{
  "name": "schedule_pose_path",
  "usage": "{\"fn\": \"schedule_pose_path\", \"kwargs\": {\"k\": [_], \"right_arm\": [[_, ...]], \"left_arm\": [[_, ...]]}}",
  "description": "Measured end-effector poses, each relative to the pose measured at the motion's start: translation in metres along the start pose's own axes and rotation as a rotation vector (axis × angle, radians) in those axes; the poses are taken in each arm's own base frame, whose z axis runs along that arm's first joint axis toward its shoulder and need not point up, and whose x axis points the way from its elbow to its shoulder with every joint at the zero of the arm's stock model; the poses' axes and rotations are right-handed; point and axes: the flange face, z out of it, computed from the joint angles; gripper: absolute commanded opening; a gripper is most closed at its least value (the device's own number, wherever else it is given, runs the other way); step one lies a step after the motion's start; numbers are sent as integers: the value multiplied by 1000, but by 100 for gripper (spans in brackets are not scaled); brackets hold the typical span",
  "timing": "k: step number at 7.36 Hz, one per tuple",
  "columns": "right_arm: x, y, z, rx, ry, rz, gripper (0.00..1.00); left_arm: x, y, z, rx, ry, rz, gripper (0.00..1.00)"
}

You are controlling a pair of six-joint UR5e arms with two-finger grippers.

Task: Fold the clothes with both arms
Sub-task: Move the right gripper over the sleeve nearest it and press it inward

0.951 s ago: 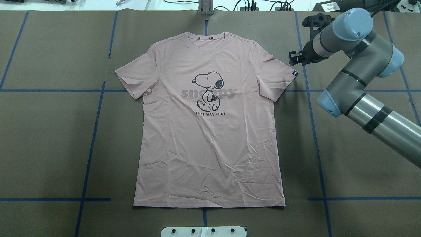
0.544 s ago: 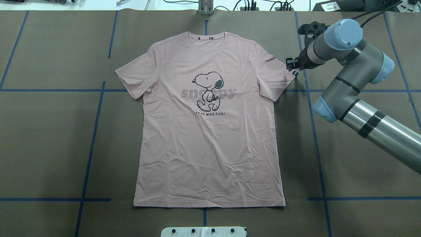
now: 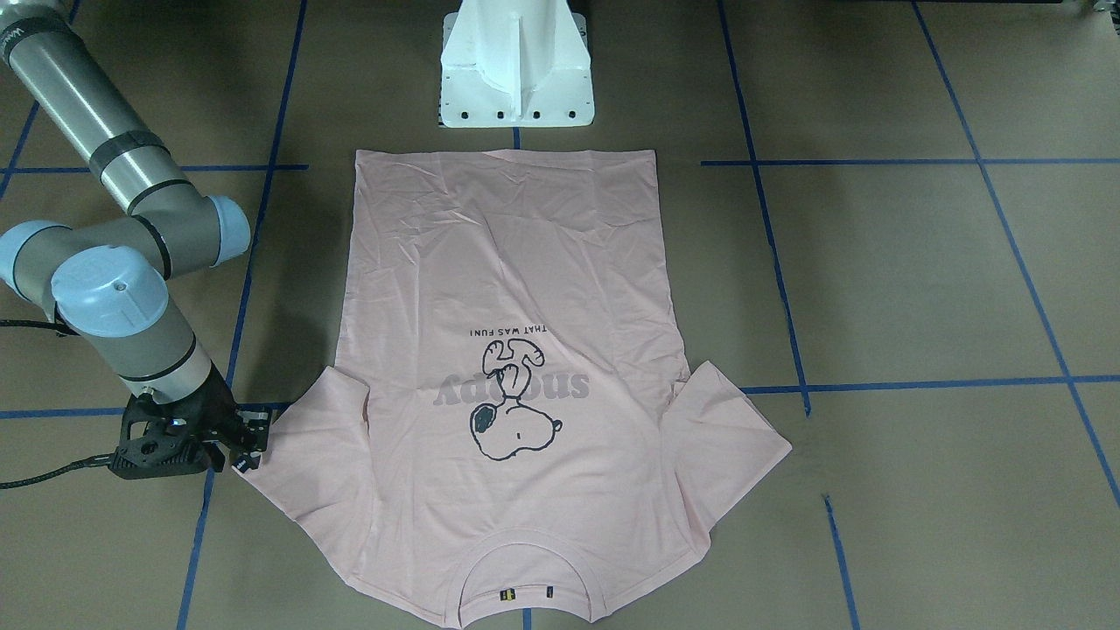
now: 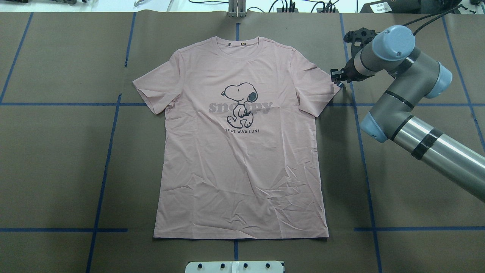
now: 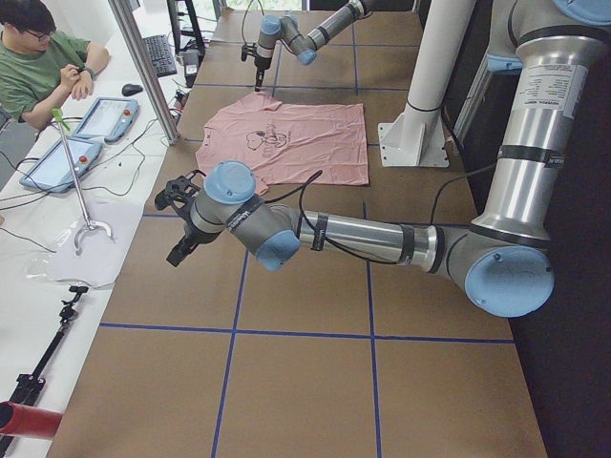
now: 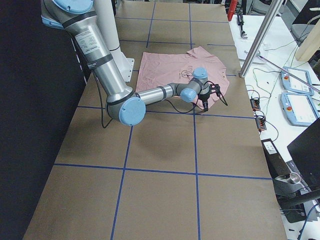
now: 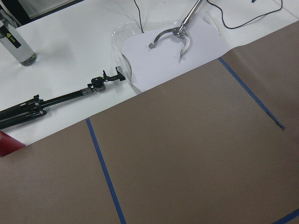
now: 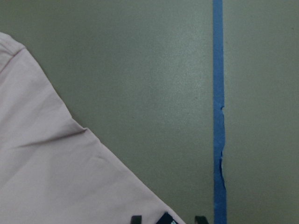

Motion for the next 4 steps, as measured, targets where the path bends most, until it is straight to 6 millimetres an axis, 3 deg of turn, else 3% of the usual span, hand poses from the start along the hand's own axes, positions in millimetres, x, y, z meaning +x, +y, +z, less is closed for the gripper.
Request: {"fn": "schedule_pose_path", "kwargs": {"k": [2,4], "right_arm": [[0,3,5,1,-2,-6,47],[1,4,7,1,0,-6,30]], "left_arm": [[0,1,0,0,0,1,100],[-1,2,0,-1,0,0,100]]}}
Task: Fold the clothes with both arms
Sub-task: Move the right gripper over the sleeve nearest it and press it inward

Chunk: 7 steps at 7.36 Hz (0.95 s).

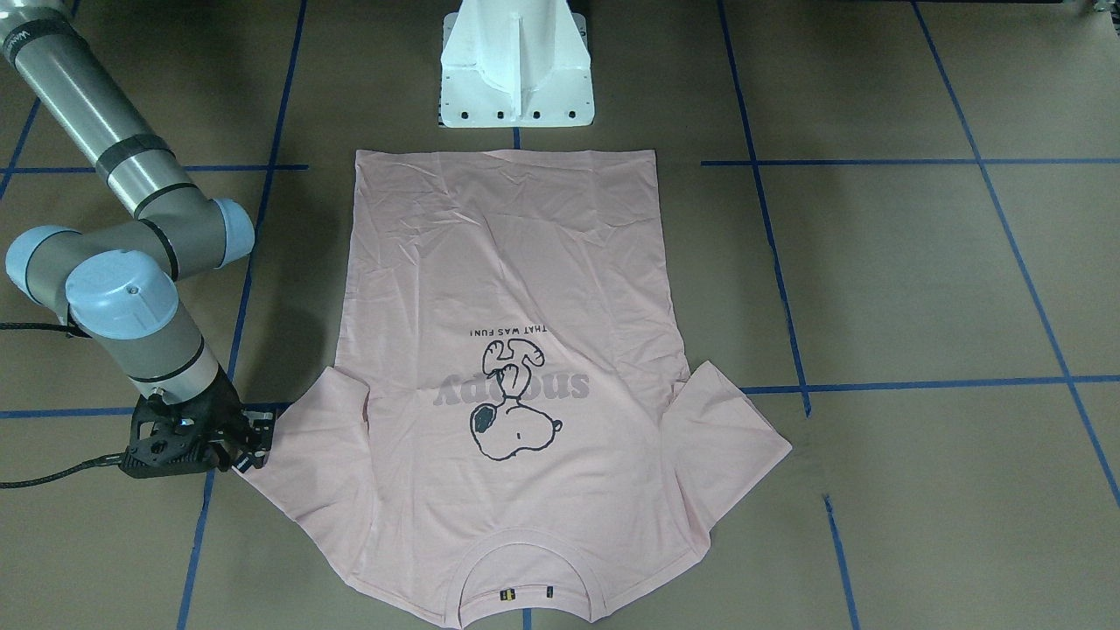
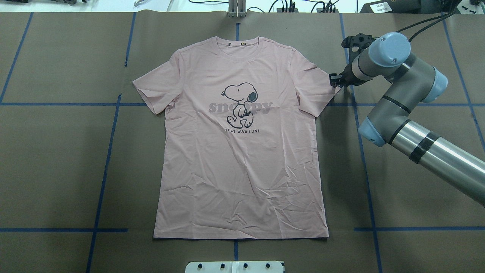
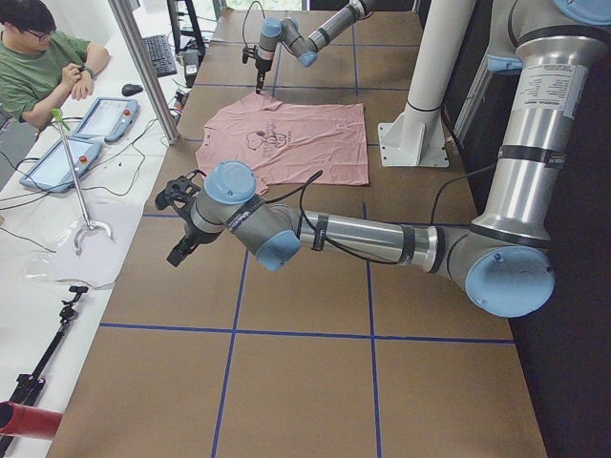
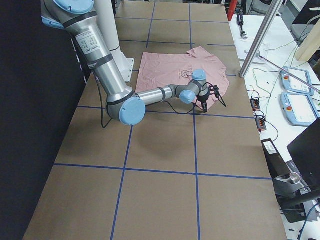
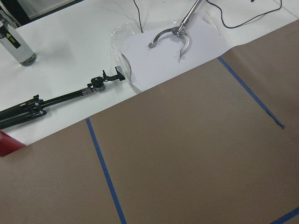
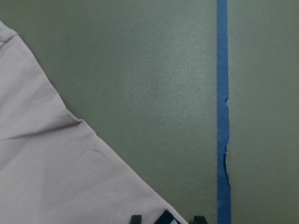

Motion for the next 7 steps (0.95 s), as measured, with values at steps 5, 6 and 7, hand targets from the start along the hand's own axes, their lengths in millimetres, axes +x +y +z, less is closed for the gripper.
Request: {"fn": "schedule_pose_path", "kwargs": {"k": [5,6,7], "right_arm": [[-16,-10,-8,22,-9,8,0],[-32,-18,-17,30,-20,32,0],[-57,-30,-27,37,-23,61,0]], "left_arm": [[-1,1,1,-3,0,-1,100],[-2,2,2,-4,0,-2,100],[-2,2,2,-4,0,-3,100]]}}
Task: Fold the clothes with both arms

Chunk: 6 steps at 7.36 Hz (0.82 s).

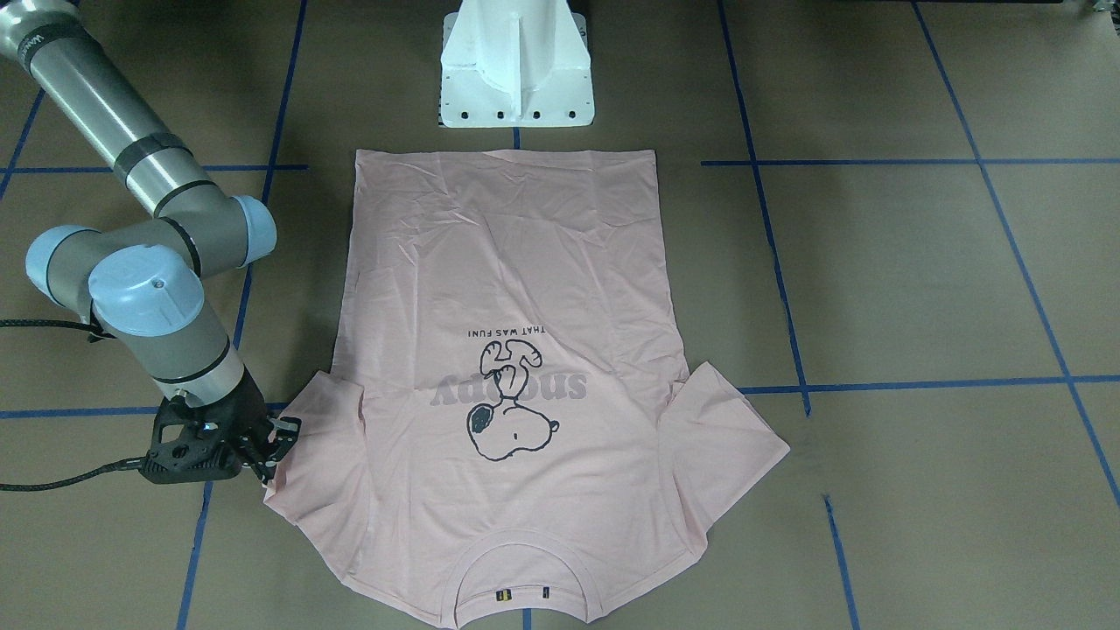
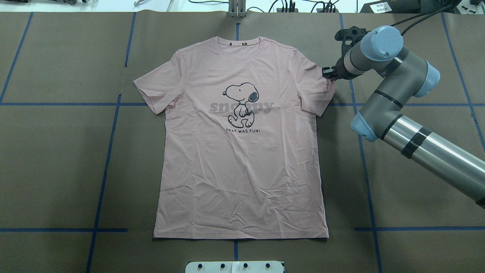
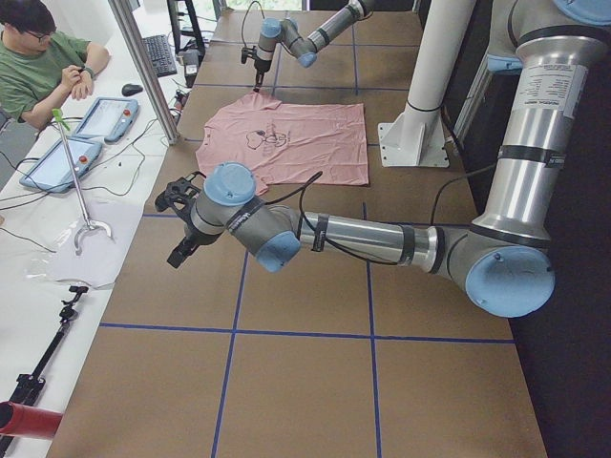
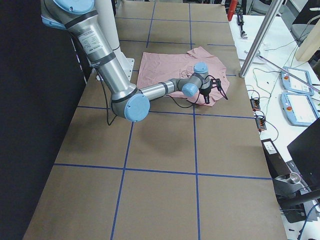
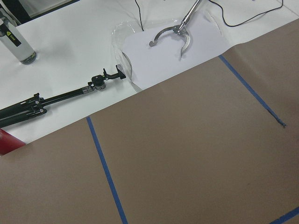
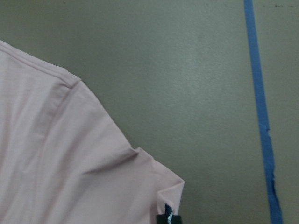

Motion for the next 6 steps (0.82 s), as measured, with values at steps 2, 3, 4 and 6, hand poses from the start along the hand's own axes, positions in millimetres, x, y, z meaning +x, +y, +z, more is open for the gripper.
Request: {"fn": "schedule_pose_path", "kwargs": {"k": [2,3,4,6], "right_arm": [[-80,-3,-14,25,27,67,0],[-127,4,-20,43,45,106,0],[-163,16,-23,65,59,133,0],[-195,37,-19,87,72,130,100]], "left_arm": [[0,0,0,0,0,-2,100],[0,0,0,0,0,-3,100],[0,0,0,0,0,-4,100],[0,0,0,-1,0,-5,100]]}}
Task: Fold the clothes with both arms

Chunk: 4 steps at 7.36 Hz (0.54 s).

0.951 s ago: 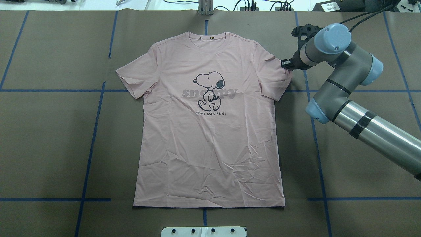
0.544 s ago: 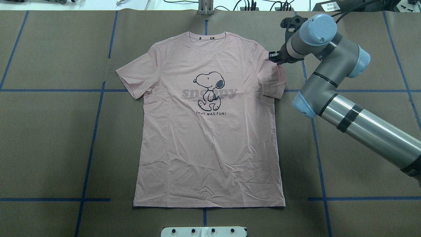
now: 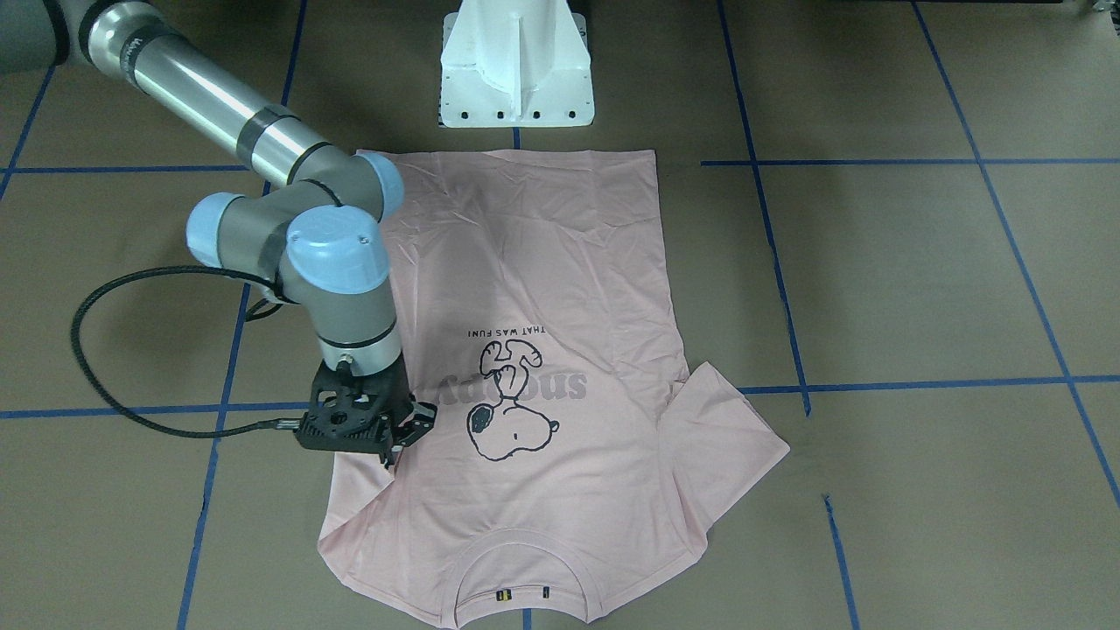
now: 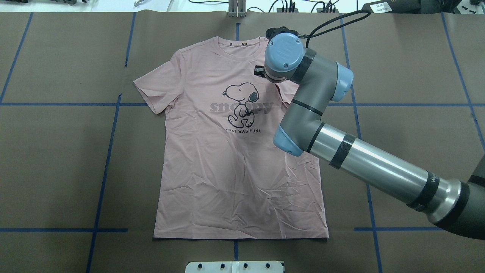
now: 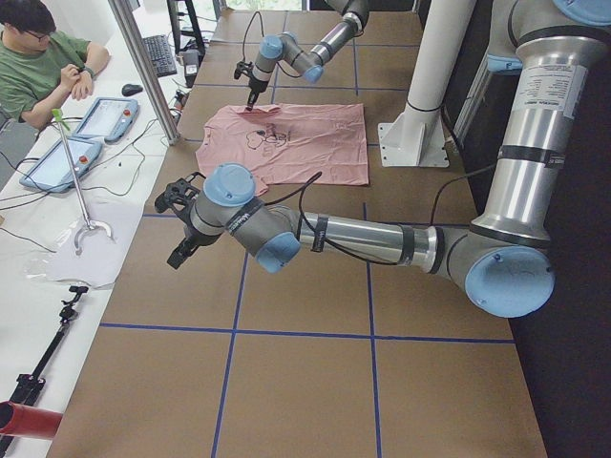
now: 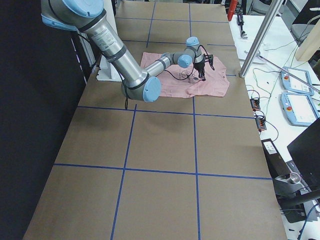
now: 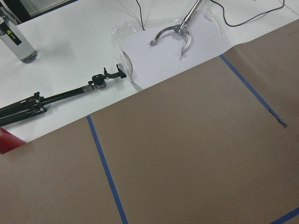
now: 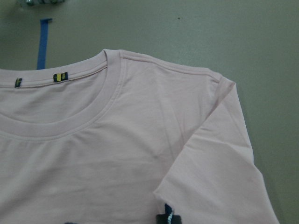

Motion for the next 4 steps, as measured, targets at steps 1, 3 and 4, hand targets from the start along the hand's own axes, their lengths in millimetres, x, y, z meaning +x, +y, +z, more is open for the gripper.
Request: {"fn": "schedule_pose_path", "kwargs": {"k": [1,3,4], "right_arm": [[-5,8,2,12,5,-20,100],[-12,6,-3,21,-3,-86,100],[-10,-11,-12,6,-23,-121,100]], "left_arm": [[0,0,0,1,0,1,100],[8,-4,1,26,10,27,100],[23,-9,10,39,33,43,100]]}}
